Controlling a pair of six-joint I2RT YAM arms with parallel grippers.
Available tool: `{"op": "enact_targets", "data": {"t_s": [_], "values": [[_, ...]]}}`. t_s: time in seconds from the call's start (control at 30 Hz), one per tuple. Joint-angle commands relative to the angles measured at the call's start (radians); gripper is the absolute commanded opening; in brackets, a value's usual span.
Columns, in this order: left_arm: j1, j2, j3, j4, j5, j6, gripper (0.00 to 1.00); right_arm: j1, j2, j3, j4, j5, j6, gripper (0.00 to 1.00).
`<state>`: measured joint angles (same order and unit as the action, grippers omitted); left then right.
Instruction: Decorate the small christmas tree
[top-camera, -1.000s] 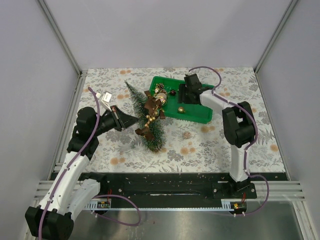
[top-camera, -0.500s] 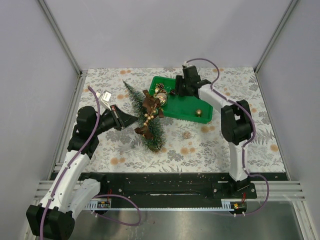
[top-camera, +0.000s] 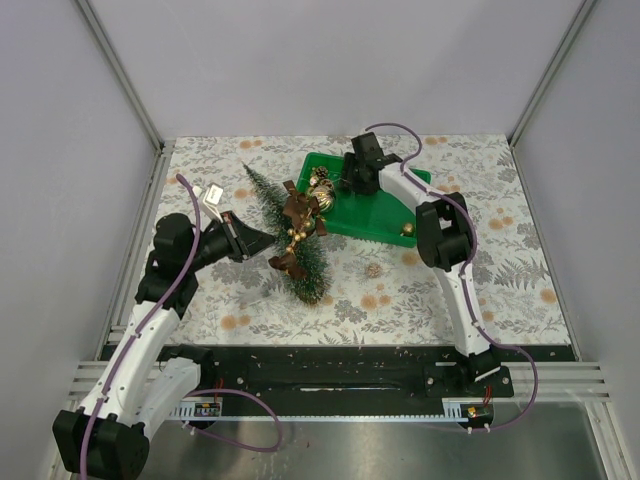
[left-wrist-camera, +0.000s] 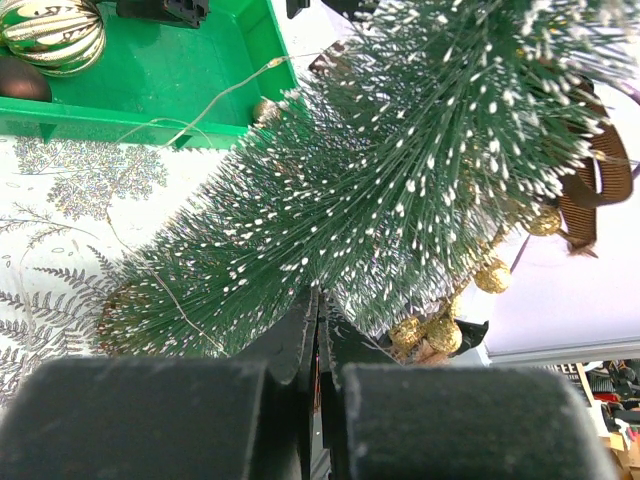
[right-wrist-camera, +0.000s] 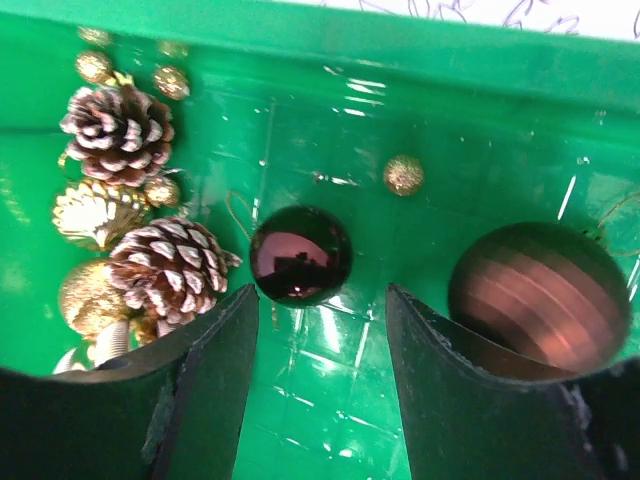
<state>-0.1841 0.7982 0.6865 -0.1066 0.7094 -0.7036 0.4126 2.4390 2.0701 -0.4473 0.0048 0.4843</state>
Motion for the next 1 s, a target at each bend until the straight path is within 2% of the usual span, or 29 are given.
{"op": "enact_targets", "data": {"t_s": [0.0, 0.57, 0.97], "values": [[0.005, -0.011, -0.019, 0.013, 0.025, 0.015, 0.00, 0.002, 0.008, 0.091, -0.039, 0.047, 0.022, 0.62], [0.008, -0.014, -0.021, 0.008, 0.022, 0.018, 0.00, 0.006, 0.086, 0.147, -0.022, 0.052, 0.022, 0.59], [0.008, -0.022, -0.033, 0.024, 0.027, 0.007, 0.00, 0.005, 0.124, 0.189, 0.036, 0.055, 0.053, 0.61]]}}
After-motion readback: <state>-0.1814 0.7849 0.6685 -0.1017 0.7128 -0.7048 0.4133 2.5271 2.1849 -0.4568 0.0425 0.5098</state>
